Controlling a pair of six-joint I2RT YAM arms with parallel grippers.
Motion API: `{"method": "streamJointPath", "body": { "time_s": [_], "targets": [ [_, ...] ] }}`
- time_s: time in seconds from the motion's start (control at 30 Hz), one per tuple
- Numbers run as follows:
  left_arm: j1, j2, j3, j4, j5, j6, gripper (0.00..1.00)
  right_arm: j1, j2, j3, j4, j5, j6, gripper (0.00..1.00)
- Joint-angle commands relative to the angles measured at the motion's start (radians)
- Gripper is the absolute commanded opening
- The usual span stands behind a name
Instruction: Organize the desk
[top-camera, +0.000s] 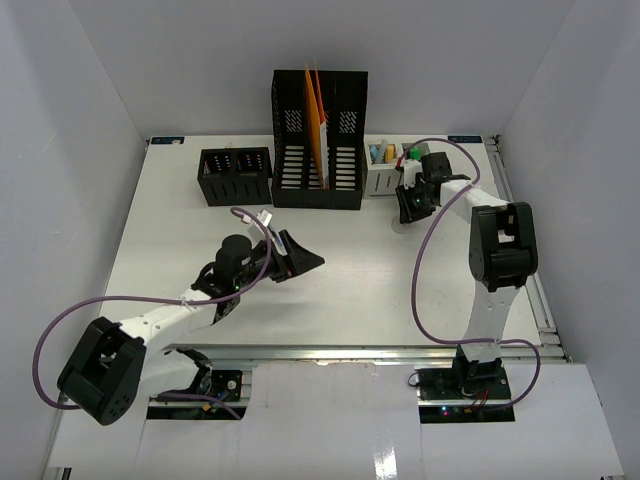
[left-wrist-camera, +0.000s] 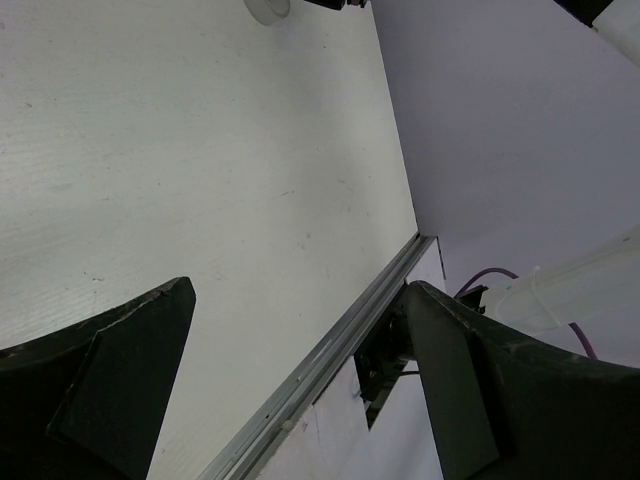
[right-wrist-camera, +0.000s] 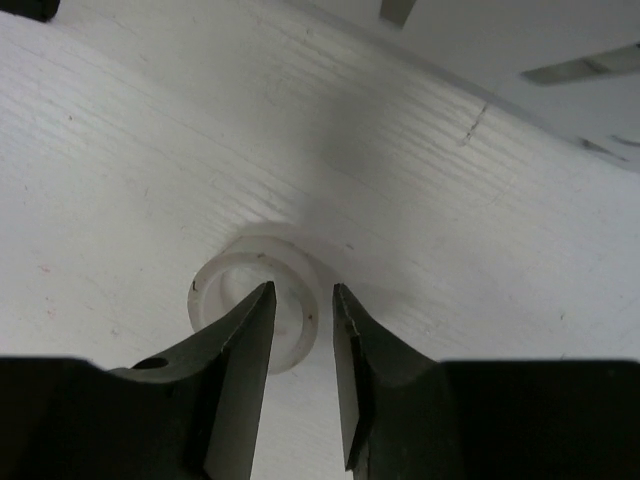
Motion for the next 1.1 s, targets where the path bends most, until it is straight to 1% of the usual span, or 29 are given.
{"method": "streamJointPath", "body": {
  "time_s": [0.0,0.1,0.17,0.2,0.27,0.33,0.47,0.6,0.7,0.83,0.93,1.07],
  "targets": [
    [0.003,0.021,0.035,0.066,0.021,-0.027,0.95,-0.005,0.016,0.01,0.011,0.009,-0.014,0.31],
    [0.003,0.079,0.034,0.122,0.042,-0.073,0.88,-0.005,0.011,0.001,0.011,-0.013,-0.012,0.21],
    [0.003,0.118,0.035,0.175,0.059,-0.1,0.78,-0.007,-0.004,-0.012,0.01,-0.046,-0.011,0.13],
    [0.002,0.146,0.039,0.214,0.069,-0.118,0.75,-0.009,-0.017,-0.025,0.011,-0.076,-0.008,0.1],
    [0.0,0.214,0.053,0.281,0.09,-0.158,0.69,-0.01,-0.05,-0.049,0.01,-0.137,-0.001,0.08],
    [-0.01,0.279,0.078,0.328,0.098,-0.183,0.69,-0.009,-0.085,-0.072,0.009,-0.193,0.012,0.08],
    [-0.036,0.409,0.163,0.396,0.098,-0.22,0.74,0.001,-0.162,-0.122,0.014,-0.279,0.044,0.08],
    [-0.077,0.515,0.259,0.404,0.086,-0.233,0.77,0.031,-0.217,-0.191,0.029,-0.345,0.074,0.08],
    [-0.109,0.584,0.324,0.372,0.061,-0.231,0.78,0.042,-0.241,-0.227,0.05,-0.405,0.101,0.08],
    [-0.146,0.649,0.396,0.308,-0.018,-0.237,0.78,0.044,-0.268,-0.239,0.058,-0.434,0.11,0.08],
    [-0.167,0.685,0.451,0.243,-0.064,-0.236,0.75,0.047,-0.29,-0.249,0.07,-0.461,0.12,0.08],
    [-0.179,0.717,0.49,0.201,-0.097,-0.239,0.7,0.047,-0.317,-0.263,0.08,-0.487,0.121,0.08]
  ]
}}
